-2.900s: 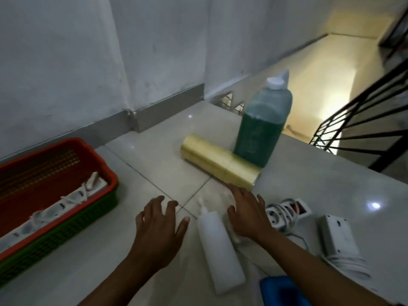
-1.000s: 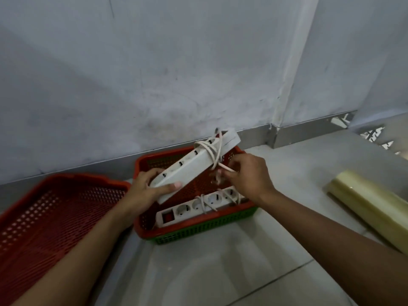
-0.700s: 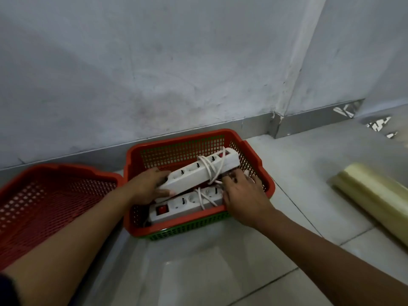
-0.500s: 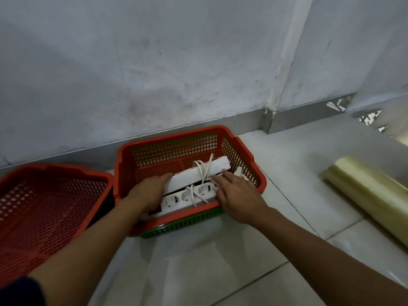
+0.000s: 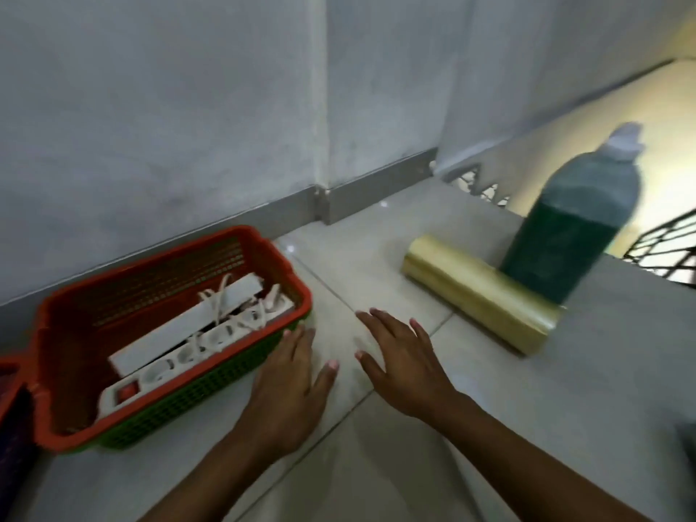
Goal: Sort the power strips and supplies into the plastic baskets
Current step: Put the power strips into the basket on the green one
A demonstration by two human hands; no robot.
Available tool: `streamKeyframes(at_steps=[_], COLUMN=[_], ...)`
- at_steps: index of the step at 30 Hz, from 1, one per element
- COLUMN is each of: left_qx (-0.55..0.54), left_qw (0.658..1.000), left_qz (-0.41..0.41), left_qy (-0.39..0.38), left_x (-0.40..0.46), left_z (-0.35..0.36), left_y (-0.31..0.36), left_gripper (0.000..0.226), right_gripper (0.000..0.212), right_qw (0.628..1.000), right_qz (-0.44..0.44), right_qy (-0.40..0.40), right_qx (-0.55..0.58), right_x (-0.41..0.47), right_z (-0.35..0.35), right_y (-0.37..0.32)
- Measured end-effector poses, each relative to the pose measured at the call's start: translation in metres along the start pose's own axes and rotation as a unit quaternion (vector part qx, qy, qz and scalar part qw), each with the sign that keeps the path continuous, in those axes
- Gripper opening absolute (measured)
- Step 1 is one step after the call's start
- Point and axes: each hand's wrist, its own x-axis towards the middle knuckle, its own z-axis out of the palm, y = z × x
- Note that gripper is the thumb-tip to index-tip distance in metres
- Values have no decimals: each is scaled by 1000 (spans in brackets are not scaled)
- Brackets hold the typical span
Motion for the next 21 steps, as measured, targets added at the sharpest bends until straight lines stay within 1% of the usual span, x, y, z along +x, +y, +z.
streamKeyframes(at_steps=[3,7,9,12,14,16,18,19,21], left_qx=[33,75,101,143,174,201,206,202,197], left_qw=[995,974,959,931,912,893,885,885,888], left_qz=[61,164,219,294,329,362,377,375,362], left_qy=[-78,-138,-148,-159,-173,-177,-182,-189,-205], left_x=[3,9,11,13,15,15,14,14,13], left_z=[21,43,56,84,102,118,130,135,145], left_y=[52,118,152,200,225,247,262,265,267], left_gripper=[66,65,65,66,67,66,65,65,65], right_gripper=[57,60,64,73,81,89,93,94,93], right_qw=[995,975,957,915,875,820,778,769,769], right_qz=[89,192,259,370,467,567,628,639,639], right_qy=[43,108,132,161,127,68,22,11,7], right_qx=[15,18,15,4,-23,-34,-10,0,1], right_x=[-35,-82,-105,-144,-168,-189,-205,-209,-215], right_z=[-27,-57,-69,-84,-87,-86,-80,-77,-73], right_y=[52,117,147,187,204,216,222,224,228])
